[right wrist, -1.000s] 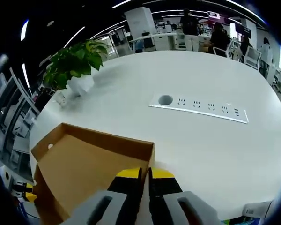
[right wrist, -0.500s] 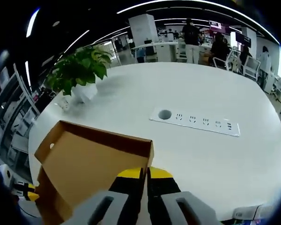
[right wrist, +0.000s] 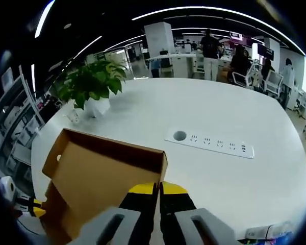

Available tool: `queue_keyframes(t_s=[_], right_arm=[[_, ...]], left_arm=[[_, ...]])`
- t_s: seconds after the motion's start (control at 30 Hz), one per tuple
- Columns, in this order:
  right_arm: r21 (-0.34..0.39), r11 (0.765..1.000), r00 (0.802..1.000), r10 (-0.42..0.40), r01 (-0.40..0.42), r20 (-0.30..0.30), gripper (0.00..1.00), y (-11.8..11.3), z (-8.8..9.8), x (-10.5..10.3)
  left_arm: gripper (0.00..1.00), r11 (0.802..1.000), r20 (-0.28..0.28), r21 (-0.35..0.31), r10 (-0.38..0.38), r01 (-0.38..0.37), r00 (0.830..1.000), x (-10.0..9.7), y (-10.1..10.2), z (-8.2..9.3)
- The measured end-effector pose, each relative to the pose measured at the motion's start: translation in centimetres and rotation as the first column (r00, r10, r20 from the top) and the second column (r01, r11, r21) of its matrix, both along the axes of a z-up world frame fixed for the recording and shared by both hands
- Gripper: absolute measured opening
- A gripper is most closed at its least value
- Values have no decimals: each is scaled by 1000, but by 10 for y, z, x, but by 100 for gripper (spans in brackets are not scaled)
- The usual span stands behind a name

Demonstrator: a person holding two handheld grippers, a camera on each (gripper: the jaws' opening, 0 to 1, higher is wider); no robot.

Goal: Operate the shoe box by opening the lid, removing the specified soft item, and placing it in the target area until the item is outside and the box remains undamaged.

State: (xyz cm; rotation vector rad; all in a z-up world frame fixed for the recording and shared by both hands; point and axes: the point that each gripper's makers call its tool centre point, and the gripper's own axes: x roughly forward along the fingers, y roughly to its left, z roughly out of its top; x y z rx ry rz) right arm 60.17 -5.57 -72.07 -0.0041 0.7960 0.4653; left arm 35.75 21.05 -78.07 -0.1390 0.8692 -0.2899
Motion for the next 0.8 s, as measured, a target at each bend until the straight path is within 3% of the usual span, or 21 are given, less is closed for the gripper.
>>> queue_keyframes(t_s=[0.8], right_arm=[[-37, 997, 992, 76, -72, 103, 0, -4, 41, -24]], left_arm=[[6, 998, -20, 28, 50, -49, 999, 6, 3, -1]])
